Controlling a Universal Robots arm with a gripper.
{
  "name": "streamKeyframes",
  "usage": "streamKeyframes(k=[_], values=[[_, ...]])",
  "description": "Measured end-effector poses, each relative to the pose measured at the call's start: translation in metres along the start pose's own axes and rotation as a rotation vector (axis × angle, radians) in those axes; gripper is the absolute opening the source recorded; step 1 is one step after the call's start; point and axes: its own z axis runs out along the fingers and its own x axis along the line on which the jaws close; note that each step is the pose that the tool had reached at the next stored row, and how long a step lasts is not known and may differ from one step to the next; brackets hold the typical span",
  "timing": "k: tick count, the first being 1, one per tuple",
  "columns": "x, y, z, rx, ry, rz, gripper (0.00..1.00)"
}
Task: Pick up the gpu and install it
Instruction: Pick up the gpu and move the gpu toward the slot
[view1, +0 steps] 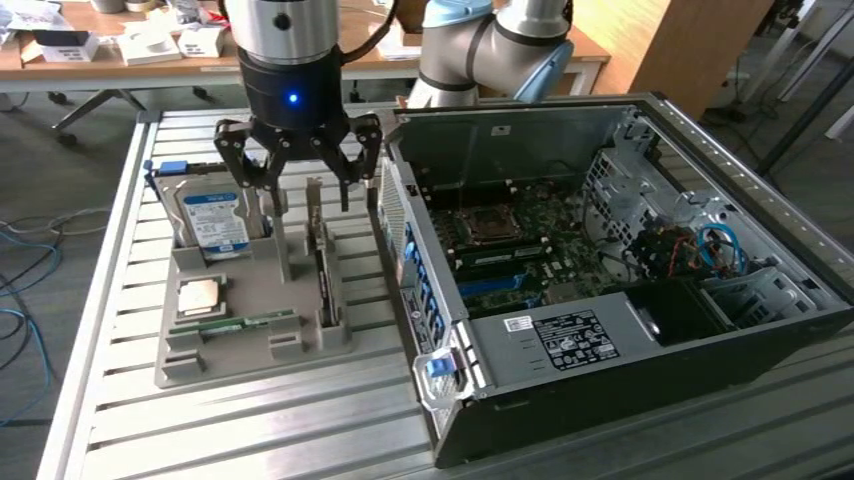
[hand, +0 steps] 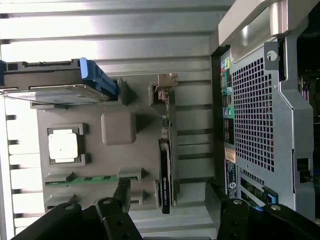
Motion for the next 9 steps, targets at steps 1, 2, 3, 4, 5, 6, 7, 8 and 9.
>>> streamKeyframes(k=[1, 2, 3, 4, 5, 6, 7, 8, 9], values=[[0.0, -0.0001, 0.0012, 0.0001, 0.0001, 0.0, 0.7], [0.0, -0.0001, 0.0024, 0.0001, 0.0, 0.0, 0.7], [0.0, -0.0002, 0.0038, 0.0, 0.0, 0.0, 0.7], [0.0, -0.0002, 0.0054, 0.0, 0.0, 0.0, 0.7], [0.0, -0.0003, 0.0071, 0.0001, 0.0001, 0.0, 0.7], [0.0, -0.0004, 0.0089, 0.0001, 0.0, 0.0, 0.7], [0.0, -0.0005, 0.0107, 0.0001, 0.0, 0.0, 0.7], [0.0, -0.0006, 0.0125, 0.0, 0.0001, 0.0, 0.7], [0.0, -0.0007, 0.0144, 0.0001, 0.0001, 0.0, 0.7]])
